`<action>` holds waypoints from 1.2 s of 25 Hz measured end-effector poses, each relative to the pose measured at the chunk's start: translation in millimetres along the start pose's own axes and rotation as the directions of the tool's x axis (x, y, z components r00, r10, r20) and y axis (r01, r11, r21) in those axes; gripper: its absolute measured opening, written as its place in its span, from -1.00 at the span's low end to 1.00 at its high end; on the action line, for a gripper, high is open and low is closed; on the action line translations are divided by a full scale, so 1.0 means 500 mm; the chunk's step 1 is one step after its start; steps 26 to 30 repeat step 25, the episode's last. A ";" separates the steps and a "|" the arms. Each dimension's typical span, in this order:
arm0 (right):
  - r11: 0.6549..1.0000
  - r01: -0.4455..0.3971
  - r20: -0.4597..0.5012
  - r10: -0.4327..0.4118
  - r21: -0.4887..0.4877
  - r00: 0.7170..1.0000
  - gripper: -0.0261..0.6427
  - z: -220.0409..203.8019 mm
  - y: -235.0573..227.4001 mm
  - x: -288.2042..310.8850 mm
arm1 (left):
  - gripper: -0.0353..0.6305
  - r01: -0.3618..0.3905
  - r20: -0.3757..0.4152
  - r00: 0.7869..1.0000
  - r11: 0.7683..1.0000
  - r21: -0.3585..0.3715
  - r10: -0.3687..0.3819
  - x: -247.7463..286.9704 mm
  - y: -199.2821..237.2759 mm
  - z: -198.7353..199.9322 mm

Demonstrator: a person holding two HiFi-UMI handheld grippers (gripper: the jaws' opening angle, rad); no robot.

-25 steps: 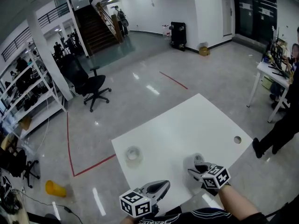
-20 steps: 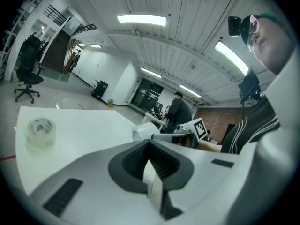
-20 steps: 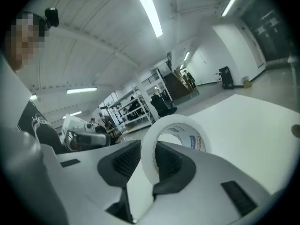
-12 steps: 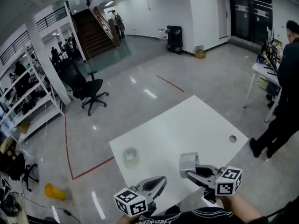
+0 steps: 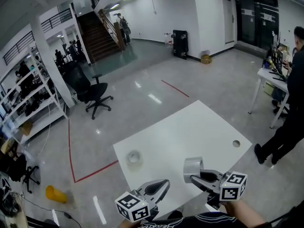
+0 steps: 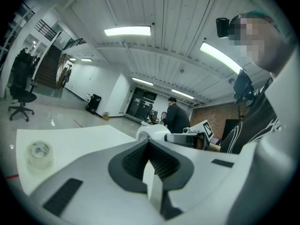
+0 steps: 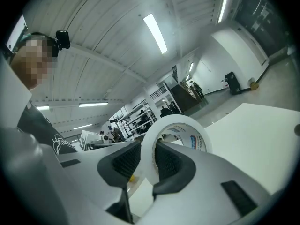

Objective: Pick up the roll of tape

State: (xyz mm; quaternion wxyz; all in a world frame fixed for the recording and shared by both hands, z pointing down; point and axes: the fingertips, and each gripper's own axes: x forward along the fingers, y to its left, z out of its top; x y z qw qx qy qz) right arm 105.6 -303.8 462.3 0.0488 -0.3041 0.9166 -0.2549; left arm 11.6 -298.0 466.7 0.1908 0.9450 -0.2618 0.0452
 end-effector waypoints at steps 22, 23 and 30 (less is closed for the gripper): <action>0.999 -0.027 0.004 0.027 -0.029 1.000 -0.64 -0.016 0.050 -0.018 | -0.88 -0.008 0.009 1.000 0.999 0.032 0.007 -0.022 -0.057 -0.008; 0.999 -0.028 0.004 0.028 -0.030 1.000 -0.64 -0.016 0.055 -0.020 | -0.88 -0.008 0.009 1.000 0.999 0.032 0.008 -0.024 -0.060 -0.009; 0.999 -0.030 0.004 0.030 -0.032 1.000 -0.64 -0.018 0.064 -0.024 | -0.88 -0.009 0.011 1.000 0.999 0.034 0.009 -0.030 -0.067 -0.010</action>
